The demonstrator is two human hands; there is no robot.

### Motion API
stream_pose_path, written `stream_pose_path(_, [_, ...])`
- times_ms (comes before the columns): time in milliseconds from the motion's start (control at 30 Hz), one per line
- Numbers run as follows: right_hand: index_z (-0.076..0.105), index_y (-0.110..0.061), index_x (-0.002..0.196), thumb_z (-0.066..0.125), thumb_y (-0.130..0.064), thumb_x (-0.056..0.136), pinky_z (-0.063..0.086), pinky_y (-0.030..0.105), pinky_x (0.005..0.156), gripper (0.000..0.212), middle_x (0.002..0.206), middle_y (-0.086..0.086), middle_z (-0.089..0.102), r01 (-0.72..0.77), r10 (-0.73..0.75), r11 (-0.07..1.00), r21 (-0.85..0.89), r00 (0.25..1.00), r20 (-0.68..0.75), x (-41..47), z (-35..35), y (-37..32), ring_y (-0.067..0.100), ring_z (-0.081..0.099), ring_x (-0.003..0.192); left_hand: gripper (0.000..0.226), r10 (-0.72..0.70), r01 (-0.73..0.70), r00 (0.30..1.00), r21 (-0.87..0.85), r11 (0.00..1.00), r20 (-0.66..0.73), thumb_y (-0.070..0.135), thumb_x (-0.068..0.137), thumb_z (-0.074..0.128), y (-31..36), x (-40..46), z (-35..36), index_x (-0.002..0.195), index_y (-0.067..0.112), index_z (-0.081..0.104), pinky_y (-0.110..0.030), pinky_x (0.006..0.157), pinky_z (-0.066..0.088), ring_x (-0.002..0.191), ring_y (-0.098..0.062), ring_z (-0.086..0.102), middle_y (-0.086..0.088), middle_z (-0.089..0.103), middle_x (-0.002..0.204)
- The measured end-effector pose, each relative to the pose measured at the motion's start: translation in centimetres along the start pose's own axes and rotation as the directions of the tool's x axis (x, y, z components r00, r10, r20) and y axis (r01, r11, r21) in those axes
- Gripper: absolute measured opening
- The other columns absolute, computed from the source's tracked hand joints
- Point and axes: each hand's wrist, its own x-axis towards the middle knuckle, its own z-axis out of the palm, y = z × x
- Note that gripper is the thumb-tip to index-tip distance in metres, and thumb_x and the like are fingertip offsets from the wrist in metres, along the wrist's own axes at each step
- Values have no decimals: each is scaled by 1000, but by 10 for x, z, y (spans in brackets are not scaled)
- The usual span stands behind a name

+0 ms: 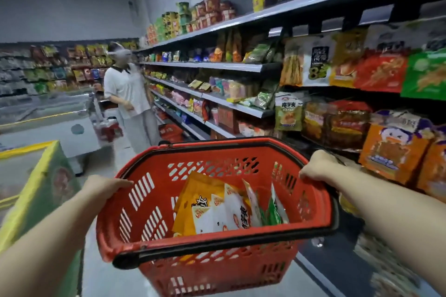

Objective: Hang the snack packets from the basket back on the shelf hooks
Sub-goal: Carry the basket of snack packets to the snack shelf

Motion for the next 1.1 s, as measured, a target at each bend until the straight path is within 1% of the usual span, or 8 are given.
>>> stream_pose_path(167, [68, -3, 102, 78, -30, 71, 45, 24, 64, 43, 100, 14, 69, -183, 184, 982, 55, 983, -20, 30, 30, -26, 26, 60, 77, 32, 86, -104, 979, 90, 991, 183, 8, 70, 82, 53, 107, 45, 81, -10, 58, -33, 43, 48, 41, -27, 55, -28, 63, 92])
stream_pose_path(233, [68, -5, 97, 77, -30, 72, 46, 25, 66, 36, 104, 14, 69, -250, 253, 966, 67, 967, -30, 44, 41, -29, 27, 62, 81, 43, 128, -161, 961, 120, 980, 245, 10, 70, 83, 70, 141, 70, 99, -12, 61, -37, 58, 51, 50, -27, 55, -29, 64, 94])
stream_pose_path(333, [61, -9, 77, 75, -32, 74, 43, 22, 56, 28, 103, 12, 69, -335, 336, 941, 48, 942, -6, 66, 55, -30, 25, 60, 72, 34, 144, -196, 935, 135, 971, 323, 11, 70, 83, 87, 183, 116, 82, -8, 58, -42, 65, 52, 58, -30, 57, -24, 61, 77])
stream_pose_path(500, [68, -5, 103, 76, -37, 70, 52, 26, 70, 47, 98, 10, 67, -448, 448, 892, 53, 894, 7, 115, 67, -28, 25, 64, 85, 34, 107, -192, 900, 164, 968, 422, 12, 62, 87, 97, 243, 195, 75, -7, 62, -54, 76, 56, 69, -38, 66, -29, 68, 82])
stream_pose_path(700, [67, -2, 101, 73, -35, 76, 51, 27, 69, 43, 99, 12, 68, -569, 576, 810, 142, 817, -10, 157, 93, -24, 28, 67, 89, 26, 119, -230, 845, 155, 961, 521, 9, 70, 81, 111, 286, 271, 75, -3, 59, -44, 70, 54, 56, -29, 60, -27, 64, 82])
stream_pose_path(867, [58, -8, 68, 72, -33, 77, 42, 24, 46, 29, 70, 7, 61, -682, 694, 710, 173, 720, -10, 178, 109, -30, 23, 59, 63, 25, 140, -297, 777, 161, 941, 614, 11, 70, 82, 131, 327, 335, 76, -4, 63, -44, 72, 55, 64, -33, 63, -24, 65, 80])
stream_pose_path(1000, [62, -7, 76, 74, -35, 74, 45, 25, 52, 31, 81, 10, 63, -756, 779, 618, 216, 626, -39, 194, 122, -40, 24, 58, 64, 37, 148, -327, 702, 131, 936, 697, 13, 64, 86, 150, 369, 399, 87, -5, 63, -53, 77, 56, 75, -40, 67, -27, 67, 90])
stream_pose_path(1100, [65, -7, 83, 74, -37, 75, 46, 26, 52, 33, 72, 8, 62, -805, 836, 541, 245, 547, -46, 199, 137, -47, 23, 57, 60, 37, 152, -392, 623, 137, 910, 767, 14, 64, 85, 163, 391, 442, 87, -7, 65, -56, 79, 55, 79, -39, 68, -27, 68, 88])
